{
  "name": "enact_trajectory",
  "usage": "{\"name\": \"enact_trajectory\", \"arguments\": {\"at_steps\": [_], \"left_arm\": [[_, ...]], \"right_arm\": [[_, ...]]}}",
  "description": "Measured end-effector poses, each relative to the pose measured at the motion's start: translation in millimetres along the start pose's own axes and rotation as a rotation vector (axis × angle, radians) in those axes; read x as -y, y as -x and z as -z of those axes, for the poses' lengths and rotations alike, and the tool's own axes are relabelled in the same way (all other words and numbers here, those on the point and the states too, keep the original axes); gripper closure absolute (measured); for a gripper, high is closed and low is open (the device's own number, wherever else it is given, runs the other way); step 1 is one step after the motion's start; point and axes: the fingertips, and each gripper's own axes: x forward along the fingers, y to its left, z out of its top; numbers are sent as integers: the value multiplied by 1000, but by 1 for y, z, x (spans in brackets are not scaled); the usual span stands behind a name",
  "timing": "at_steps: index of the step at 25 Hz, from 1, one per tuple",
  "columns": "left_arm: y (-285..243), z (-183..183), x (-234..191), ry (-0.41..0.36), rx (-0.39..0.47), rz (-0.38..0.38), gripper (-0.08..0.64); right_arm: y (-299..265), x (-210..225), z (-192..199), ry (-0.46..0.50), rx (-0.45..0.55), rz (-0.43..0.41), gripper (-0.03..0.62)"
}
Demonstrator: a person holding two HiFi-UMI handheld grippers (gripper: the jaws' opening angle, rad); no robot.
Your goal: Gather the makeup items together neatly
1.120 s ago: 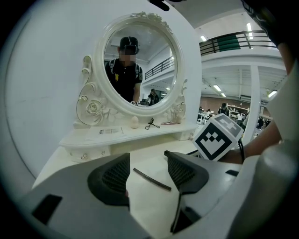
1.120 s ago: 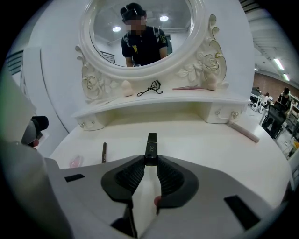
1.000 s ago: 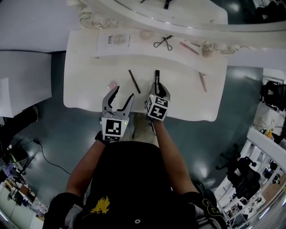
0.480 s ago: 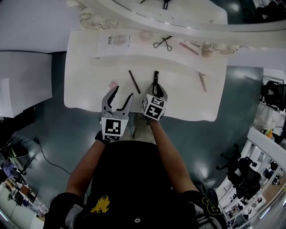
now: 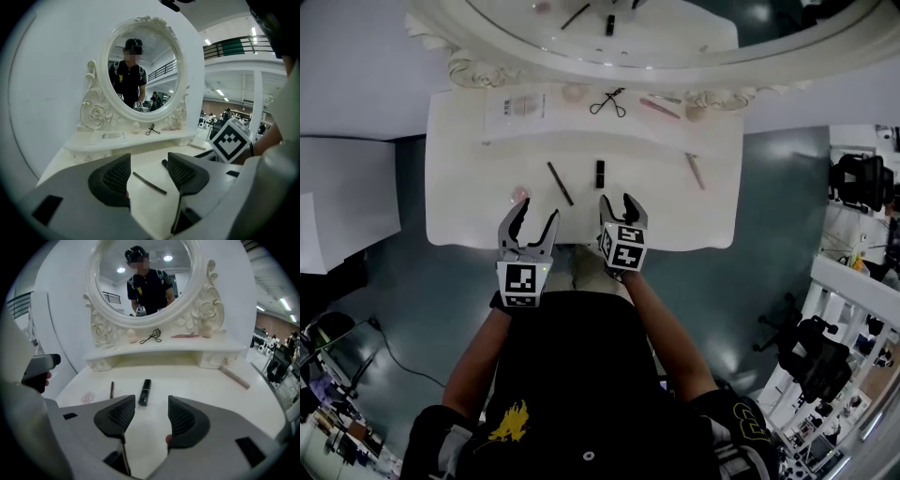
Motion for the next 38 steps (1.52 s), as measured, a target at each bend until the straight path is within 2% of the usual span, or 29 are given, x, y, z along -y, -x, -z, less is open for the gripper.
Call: {"name": "enact_trajectory", "arguments": {"at_steps": [4,7,9,12,14,17,19,23,26,30,34,38], "left_arm": [[3,-10,-2,2,16,-11,308],[7,-18,8,13,20,-19,318],[9,-29,12,-14,24,-16,321],[6,-45,16,-61,37,-24,327],[0,-54,18,-85,56,-54,346],[6,-69,17,-98,87,-125,428],[12,-78,17,-92,104,-159,498],[18,-82,18,-104,87,-210,512],[22,-78,17,-85,79,-235,512],[22,-74,12,-74,77,-229,514],[23,-77,6,-71,97,-194,515],[25,-77,-8,-76,103,-147,515]], "right_arm": [[22,98,-10,64,57,110,388],[44,181,-11,178,31,197,425],[53,223,-14,207,12,236,428],[50,263,-16,206,-20,248,431],[38,281,-14,239,-62,231,443],[26,293,-6,321,-122,196,453],[18,297,-5,327,-141,174,453],[0,305,-6,278,-149,131,445],[-2,303,-5,281,-143,86,489],[2,291,2,234,-152,63,509],[13,279,8,150,-138,106,511],[29,247,13,25,-95,142,512]]}}
